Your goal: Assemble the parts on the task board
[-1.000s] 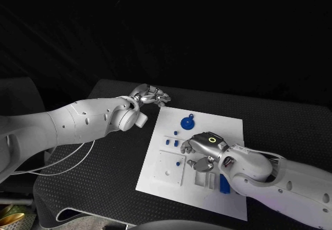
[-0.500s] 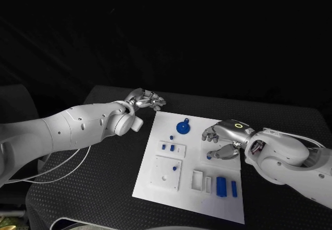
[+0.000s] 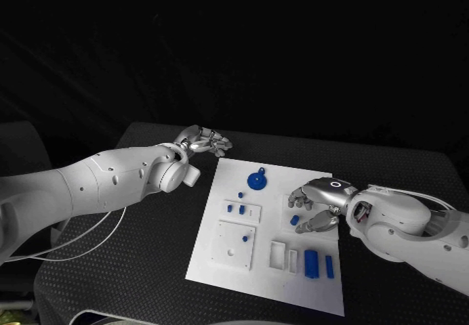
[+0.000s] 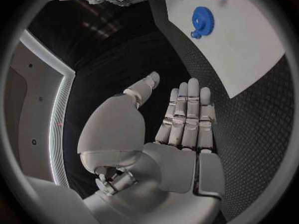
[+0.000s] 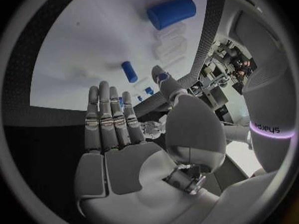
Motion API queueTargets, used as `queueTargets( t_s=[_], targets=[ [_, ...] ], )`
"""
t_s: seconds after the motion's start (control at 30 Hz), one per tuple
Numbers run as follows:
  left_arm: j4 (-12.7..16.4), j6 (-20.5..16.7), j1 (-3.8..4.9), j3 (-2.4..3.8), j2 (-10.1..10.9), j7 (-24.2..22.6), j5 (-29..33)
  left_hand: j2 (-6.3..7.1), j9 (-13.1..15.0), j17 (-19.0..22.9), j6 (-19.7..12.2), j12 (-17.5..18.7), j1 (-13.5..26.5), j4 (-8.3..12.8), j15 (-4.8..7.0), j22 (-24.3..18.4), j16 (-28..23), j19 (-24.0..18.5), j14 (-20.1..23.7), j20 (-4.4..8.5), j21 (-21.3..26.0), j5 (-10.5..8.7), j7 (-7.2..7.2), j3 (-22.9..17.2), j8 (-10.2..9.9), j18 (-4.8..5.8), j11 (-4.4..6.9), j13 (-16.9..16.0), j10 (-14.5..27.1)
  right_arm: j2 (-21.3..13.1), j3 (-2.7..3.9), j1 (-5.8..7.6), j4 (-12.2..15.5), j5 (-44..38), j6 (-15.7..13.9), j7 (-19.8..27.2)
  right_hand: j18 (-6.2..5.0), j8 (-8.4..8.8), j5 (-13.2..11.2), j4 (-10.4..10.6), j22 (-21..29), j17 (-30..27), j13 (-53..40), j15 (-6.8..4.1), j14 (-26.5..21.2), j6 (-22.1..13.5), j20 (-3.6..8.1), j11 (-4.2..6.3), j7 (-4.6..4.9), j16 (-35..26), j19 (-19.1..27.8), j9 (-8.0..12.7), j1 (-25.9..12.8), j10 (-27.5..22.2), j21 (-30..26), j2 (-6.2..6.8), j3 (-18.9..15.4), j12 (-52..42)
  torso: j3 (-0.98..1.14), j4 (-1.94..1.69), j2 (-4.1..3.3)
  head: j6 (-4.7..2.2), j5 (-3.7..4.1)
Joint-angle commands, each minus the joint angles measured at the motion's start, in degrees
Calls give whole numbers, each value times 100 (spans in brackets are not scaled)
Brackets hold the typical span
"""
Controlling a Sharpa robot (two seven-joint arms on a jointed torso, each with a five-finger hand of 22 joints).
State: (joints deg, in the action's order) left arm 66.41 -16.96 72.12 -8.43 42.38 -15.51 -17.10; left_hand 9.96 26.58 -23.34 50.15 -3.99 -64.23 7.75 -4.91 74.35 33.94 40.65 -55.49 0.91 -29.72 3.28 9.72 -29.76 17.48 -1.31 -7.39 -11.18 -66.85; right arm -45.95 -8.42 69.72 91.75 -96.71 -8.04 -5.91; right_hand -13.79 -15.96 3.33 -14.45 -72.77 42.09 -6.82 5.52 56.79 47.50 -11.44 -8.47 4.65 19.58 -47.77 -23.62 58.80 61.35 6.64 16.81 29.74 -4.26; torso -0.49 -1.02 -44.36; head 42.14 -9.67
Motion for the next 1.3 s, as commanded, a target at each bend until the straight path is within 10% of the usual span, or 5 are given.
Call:
queueTargets(
  t_s=[0.03, 0.67, 1.3],
  targets=[
    [6, 89, 4, 4, -18, -88, 39, 4, 2, -6, -6, -26, 11, -21, 6, 9, -24, 9, -45, -10, 36, 1, -16, 3, 0, -87, 12, 6, -44, 68, -2, -40, -109, -139, 87, 16, -57, -54, -53, 67, -28, 27, -3, -40, 20, 48, 6, 43, 81, 22, -52, -26, 210, 112, -14, -26, 120, -62, -6, -7, -3, 4, 12],
    [23, 98, 3, 4, -22, -53, 39, -9, 0, -21, -16, -22, 14, -27, 6, 16, -38, 10, -46, -8, 43, 2, -13, 6, -3, -85, 10, 13, -42, 277, -71, -144, -344, -181, 27, 189, -121, -460, -56, 564, -210, 184, -183, -243, 468, 627, 91, 358, 267, 241, -524, -201, 946, 1026, 124, -428, 1238, -493, -19, -3, -1, 62, 19],
    [9, 97, 2, 3, -23, -21, 39, -12, -4, -40, -32, -17, 2, -20, 7, 24, -53, 12, -48, -6, 51, 3, -8, 9, -9, -85, 7, 22, -36, 275, -71, -163, -255, -35, -263, 154, -61, -450, -57, 420, -212, 135, -97, -61, 204, 704, 35, 169, 327, 37, -271, -172, 844, 696, -98, -89, 1257, -230, -17, -7, 1, 78, 27]
  ],
)
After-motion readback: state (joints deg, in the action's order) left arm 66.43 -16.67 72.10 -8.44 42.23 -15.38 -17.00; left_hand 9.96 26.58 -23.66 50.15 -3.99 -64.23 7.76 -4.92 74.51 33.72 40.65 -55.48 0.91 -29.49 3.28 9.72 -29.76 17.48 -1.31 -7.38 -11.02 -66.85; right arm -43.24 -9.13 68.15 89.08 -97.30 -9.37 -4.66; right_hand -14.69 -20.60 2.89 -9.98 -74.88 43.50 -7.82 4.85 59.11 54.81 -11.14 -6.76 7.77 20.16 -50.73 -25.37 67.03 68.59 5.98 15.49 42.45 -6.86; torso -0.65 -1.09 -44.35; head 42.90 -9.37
